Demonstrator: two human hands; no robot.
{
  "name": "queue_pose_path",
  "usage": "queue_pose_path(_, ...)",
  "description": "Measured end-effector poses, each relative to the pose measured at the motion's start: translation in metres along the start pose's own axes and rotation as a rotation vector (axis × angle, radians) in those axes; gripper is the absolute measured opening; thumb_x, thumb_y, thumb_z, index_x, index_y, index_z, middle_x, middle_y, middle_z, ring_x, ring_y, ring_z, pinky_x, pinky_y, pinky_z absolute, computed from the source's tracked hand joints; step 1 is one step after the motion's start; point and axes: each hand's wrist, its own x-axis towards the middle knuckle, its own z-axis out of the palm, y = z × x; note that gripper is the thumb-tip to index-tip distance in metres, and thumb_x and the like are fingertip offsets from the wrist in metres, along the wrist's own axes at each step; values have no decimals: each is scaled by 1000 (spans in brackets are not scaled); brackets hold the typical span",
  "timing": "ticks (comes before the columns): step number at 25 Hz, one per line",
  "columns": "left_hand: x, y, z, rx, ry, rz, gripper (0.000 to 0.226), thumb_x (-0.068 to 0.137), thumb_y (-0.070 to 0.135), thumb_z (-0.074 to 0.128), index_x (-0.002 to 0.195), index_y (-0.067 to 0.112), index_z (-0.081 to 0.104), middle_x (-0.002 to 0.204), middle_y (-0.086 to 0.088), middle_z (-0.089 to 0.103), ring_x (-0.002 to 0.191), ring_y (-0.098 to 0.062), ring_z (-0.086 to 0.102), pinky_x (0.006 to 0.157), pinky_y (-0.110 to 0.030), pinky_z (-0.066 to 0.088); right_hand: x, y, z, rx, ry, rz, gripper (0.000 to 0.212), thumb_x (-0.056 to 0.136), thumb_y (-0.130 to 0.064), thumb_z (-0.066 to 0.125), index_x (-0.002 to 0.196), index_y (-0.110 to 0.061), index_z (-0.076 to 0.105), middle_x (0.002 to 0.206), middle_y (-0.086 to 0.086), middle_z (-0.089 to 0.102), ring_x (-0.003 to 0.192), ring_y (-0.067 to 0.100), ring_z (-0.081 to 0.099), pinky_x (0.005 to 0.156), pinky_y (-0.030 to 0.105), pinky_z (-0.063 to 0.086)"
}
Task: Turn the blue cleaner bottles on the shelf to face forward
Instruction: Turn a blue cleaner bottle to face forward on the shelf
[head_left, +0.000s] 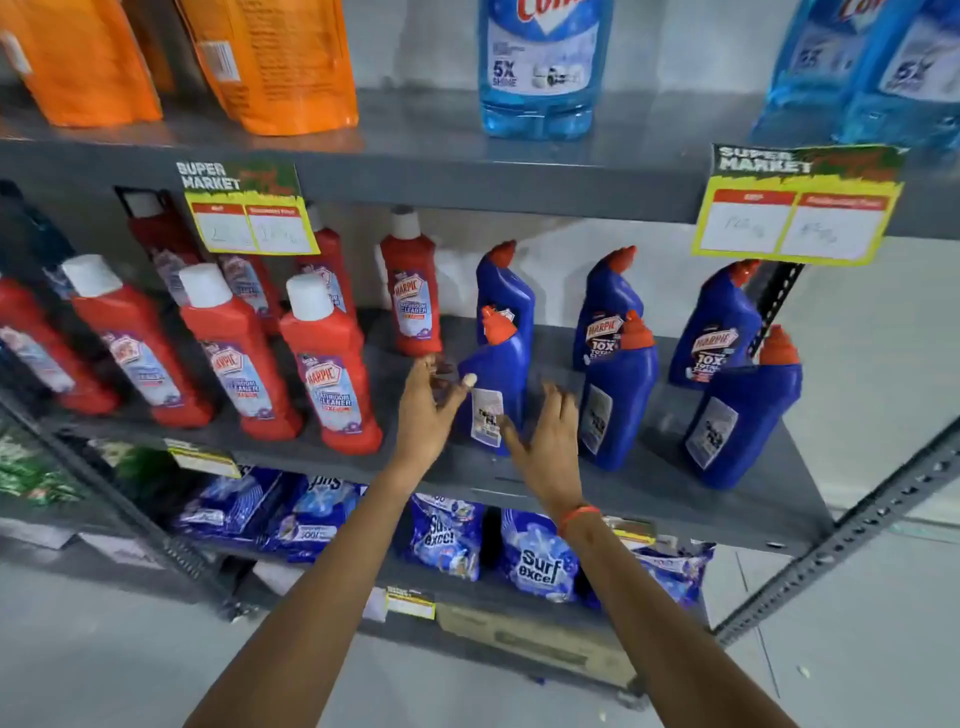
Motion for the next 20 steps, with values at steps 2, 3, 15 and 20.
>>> queue_pose_path(2,11,-8,-2,-50,-162,-98,44,82,27,67,119,14,49,116,-6,63,104,-22,61,95,-41,50,1,4,11,34,-90,122,58,80,-23,68,127,-4,41,119,18,52,110,31,48,92,31,41)
queue_pose_path(3,17,-12,-3,-72,-251,-124,48,82,23,68,124,14,47,118,-3,61,107,-20,60,97,-38,49,-1,7,16,45,-111,163,54,79,-20,68,124,-4,43,118,17,54,108,31,50,88,28,41)
queue_pose_path(15,49,-4,-14,-279,-593,-200,44,75,-2,70,110,12,48,106,5,61,89,3,62,73,-8,51,10,11,2,396,-261,341,39,83,-3,62,115,-16,44,119,12,58,112,26,58,94,36,52)
queue_pose_path(20,40,15,0,-338,-287,-154,48,61,19,85,98,14,54,100,-7,69,90,-17,68,81,-35,56,11,-3,7,256,-161,266,87,67,-18,78,139,-16,28,137,12,48,126,24,48,106,45,42)
